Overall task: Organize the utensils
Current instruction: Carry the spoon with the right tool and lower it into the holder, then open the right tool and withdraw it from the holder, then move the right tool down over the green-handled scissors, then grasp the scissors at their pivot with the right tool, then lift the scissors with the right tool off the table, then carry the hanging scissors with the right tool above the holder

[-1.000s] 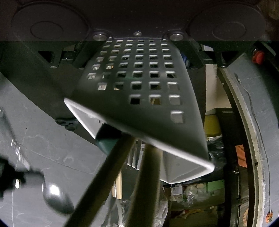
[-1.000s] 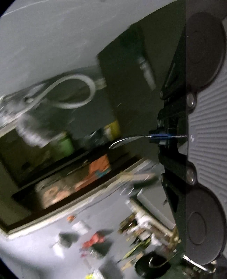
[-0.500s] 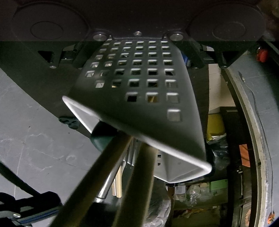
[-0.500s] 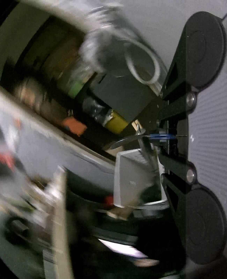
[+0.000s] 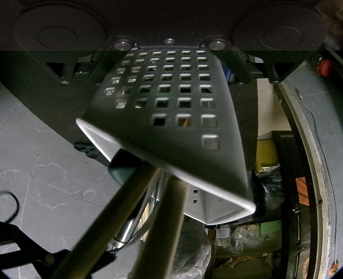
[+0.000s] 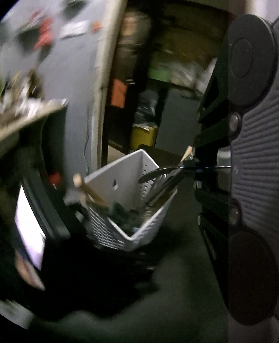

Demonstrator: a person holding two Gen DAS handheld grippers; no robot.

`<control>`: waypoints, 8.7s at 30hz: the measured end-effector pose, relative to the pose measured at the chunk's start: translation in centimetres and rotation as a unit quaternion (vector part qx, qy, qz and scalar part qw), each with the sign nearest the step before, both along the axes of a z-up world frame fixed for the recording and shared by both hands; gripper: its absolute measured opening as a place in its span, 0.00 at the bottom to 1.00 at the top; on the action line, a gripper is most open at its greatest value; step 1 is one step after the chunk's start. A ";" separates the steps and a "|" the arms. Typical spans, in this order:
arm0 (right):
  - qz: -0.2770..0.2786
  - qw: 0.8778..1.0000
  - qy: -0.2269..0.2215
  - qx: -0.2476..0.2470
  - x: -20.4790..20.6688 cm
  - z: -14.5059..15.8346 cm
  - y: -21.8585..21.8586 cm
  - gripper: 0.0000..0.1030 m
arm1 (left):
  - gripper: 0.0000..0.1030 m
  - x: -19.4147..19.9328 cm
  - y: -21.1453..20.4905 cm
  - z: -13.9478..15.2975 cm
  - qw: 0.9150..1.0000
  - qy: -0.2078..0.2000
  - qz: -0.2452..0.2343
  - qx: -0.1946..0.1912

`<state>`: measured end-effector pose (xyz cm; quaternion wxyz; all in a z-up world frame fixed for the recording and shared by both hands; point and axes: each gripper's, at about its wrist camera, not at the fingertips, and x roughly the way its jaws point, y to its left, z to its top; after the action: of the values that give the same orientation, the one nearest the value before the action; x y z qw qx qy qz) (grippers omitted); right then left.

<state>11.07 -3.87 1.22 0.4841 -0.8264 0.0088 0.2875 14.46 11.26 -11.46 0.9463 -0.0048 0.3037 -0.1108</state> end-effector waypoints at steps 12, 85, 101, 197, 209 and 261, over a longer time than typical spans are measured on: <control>0.142 0.977 -0.056 -0.149 2.5 -4.9 -1.2 0.01 | 0.81 0.0 0.1 0.0 1.000 0.000 0.001 0.001; -0.522 0.510 0.160 0.665 23.4 -6.3 -18.7 1.00 | 0.89 0.4 -4.6 1.8 0.996 0.029 0.069 0.043; -0.589 0.427 0.130 0.674 29.1 -8.6 -19.9 1.00 | 0.89 0.5 -5.2 1.8 0.996 0.032 0.074 0.049; -0.560 0.324 0.181 0.741 15.2 -7.2 -18.5 0.32 | 0.90 0.1 -0.7 0.0 1.000 0.006 0.018 0.013; -0.398 0.419 0.121 0.807 11.5 -3.1 -17.5 0.32 | 0.90 0.2 -0.6 0.1 1.000 0.006 0.012 0.018; -0.258 0.473 0.125 0.833 2.8 6.1 -17.2 0.31 | 0.90 -0.1 -0.2 0.1 1.000 0.002 0.004 0.024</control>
<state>13.85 -21.08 7.30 0.9906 0.0508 0.0383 0.1211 14.33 11.02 -11.32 0.9460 0.0160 0.3082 -0.0994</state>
